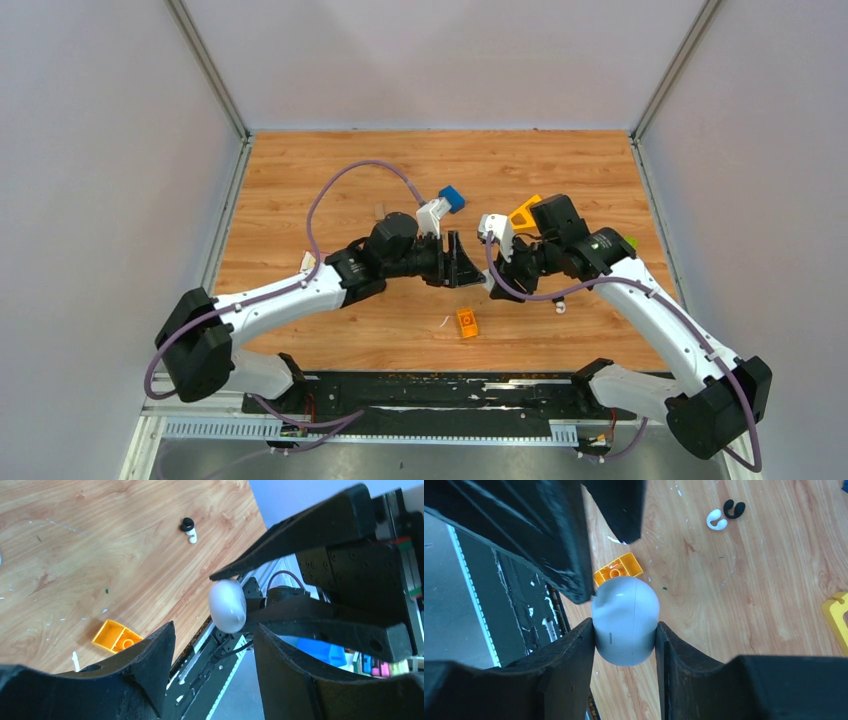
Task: Insert the wireless bluetooth earbuds into the charging case
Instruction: Pick up the charging case at the center of the board.
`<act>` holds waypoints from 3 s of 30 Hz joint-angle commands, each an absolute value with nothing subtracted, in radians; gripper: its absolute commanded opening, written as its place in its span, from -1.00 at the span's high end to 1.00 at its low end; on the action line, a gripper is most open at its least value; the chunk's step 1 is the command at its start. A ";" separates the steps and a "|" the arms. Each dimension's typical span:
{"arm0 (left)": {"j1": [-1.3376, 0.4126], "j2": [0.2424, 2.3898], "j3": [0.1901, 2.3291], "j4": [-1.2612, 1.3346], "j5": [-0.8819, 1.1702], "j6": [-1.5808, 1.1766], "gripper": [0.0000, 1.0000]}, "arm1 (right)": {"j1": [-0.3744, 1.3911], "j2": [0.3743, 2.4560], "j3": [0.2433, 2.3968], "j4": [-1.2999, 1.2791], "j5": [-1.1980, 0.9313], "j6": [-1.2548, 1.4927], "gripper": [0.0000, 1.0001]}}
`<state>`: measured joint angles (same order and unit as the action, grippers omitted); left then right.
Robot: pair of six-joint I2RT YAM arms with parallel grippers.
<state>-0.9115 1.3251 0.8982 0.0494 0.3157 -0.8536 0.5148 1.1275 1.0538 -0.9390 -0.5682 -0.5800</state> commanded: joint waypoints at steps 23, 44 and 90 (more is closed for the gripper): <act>-0.954 1.438 0.982 0.150 0.421 -0.942 0.32 | 0.521 1.100 1.084 -0.929 -0.624 -0.586 0.59; -0.974 1.064 0.601 0.453 0.478 -0.273 0.89 | 0.460 1.173 1.129 -1.077 -1.061 -0.657 -0.16; -1.017 1.210 0.736 0.243 0.405 -0.161 -0.12 | 0.496 1.151 1.101 -1.160 -0.930 -0.795 0.76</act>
